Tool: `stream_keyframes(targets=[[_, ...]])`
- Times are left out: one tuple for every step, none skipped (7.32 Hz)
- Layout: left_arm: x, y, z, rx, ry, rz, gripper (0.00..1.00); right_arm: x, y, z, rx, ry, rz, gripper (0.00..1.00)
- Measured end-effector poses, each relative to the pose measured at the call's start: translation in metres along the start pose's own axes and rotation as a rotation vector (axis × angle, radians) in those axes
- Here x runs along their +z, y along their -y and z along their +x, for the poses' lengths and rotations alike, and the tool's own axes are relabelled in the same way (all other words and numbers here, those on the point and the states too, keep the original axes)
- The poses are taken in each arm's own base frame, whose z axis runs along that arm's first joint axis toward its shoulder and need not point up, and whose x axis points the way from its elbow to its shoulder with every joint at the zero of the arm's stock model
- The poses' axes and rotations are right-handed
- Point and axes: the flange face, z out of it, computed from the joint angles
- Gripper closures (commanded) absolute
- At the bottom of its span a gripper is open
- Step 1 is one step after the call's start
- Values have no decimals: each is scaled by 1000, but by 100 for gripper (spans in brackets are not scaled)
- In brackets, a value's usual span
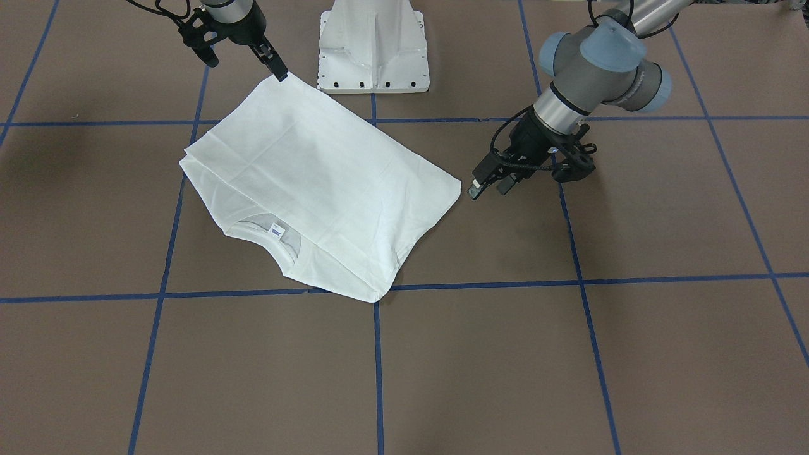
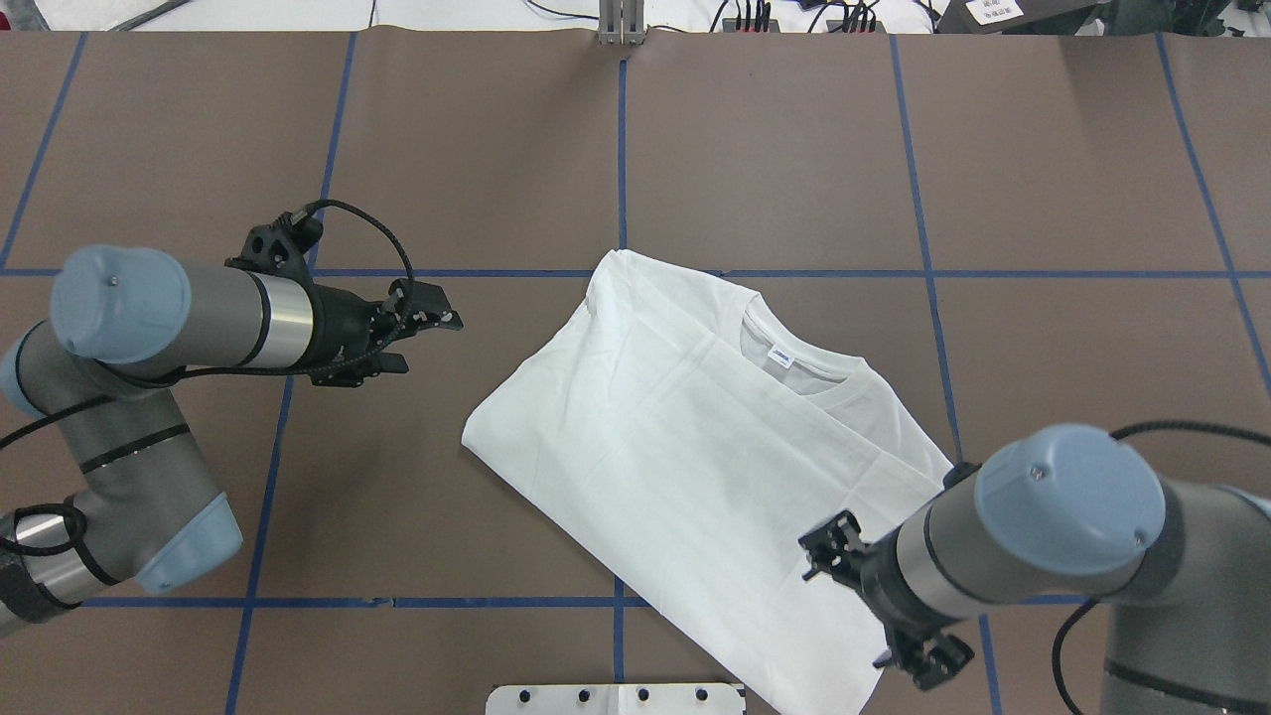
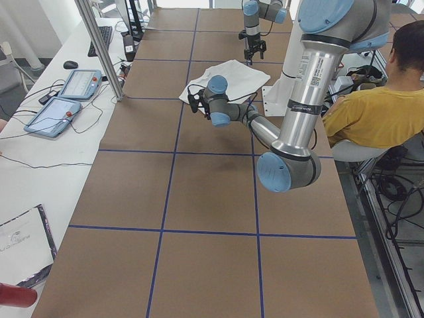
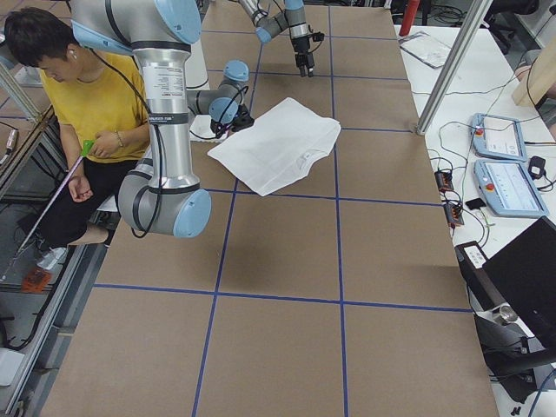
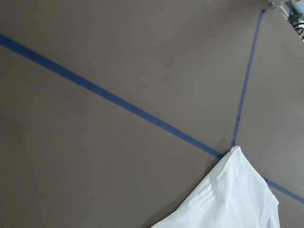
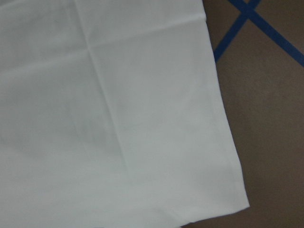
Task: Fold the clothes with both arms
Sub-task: 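Move the right gripper to the collar while the left gripper reaches the shirt's side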
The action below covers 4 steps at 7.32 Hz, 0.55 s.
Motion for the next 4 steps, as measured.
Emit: stream_keyframes(targets=[[13,-17,-4,1,29,2,28,-23,27,-32,-12,75,36,0],[23,-32,-6,3,59,-2,30,-42,53,-61,-51,132,78,0],[31,-43,-5,5,84,-5,32,-53,78,-83,-80,163,121,0],[39,-54,-5,9,105,-5,36,-57,94,-95,-96,174,151,0]])
